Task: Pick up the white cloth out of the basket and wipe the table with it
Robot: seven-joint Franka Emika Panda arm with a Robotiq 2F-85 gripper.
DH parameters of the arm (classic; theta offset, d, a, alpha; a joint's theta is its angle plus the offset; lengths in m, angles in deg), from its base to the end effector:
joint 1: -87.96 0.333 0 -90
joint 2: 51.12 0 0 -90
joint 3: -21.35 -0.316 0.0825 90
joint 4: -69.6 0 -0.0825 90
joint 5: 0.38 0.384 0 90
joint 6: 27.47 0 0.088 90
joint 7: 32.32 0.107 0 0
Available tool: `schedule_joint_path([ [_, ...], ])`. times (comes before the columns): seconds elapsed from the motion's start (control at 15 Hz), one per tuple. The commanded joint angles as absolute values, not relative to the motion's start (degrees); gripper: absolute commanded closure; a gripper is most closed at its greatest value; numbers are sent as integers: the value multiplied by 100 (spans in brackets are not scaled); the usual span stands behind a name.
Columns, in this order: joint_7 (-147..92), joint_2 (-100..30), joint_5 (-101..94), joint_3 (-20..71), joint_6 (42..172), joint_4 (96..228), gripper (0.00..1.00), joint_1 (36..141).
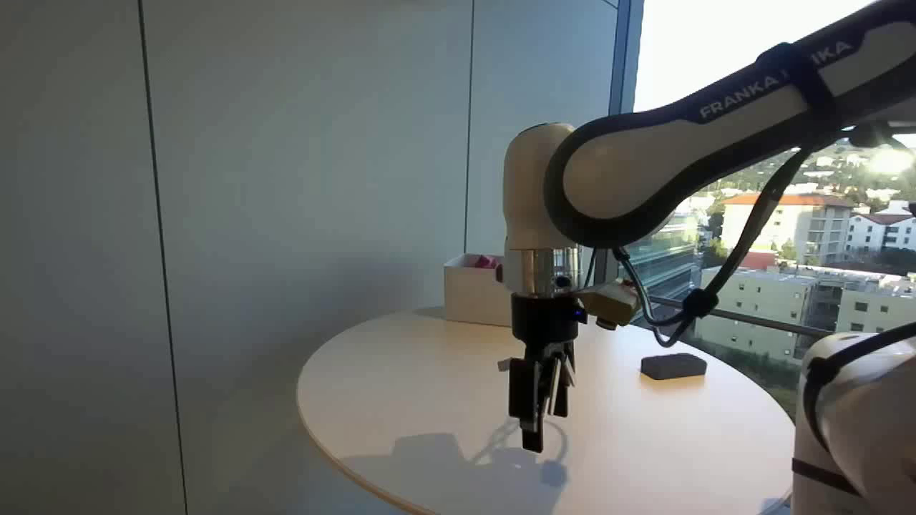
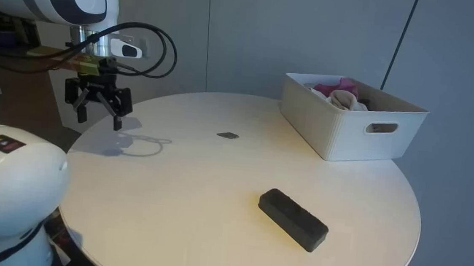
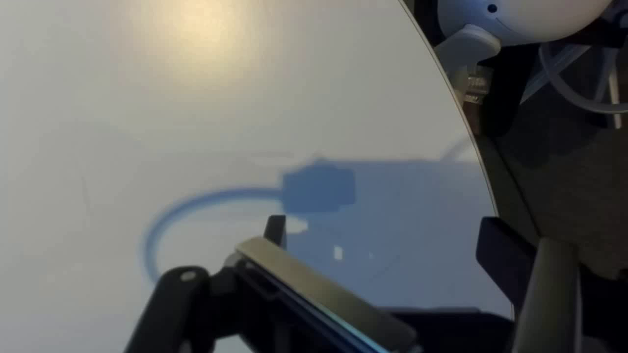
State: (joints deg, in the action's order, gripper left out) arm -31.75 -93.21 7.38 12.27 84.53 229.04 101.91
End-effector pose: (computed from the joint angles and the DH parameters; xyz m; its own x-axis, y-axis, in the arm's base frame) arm 0.2811 0.1238 0.4022 0.9537 0.2847 -0.0967 0.2848 -0.9585 -0.0131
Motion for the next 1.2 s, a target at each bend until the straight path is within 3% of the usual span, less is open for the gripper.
schedule_joint_path([
  [0.0, -3182, -9322, 744, 1217, 8442, 22896, 0, 10179],
  [1.13, -3129, -9192, 734, 1235, 8550, 22746, 0, 10106],
])
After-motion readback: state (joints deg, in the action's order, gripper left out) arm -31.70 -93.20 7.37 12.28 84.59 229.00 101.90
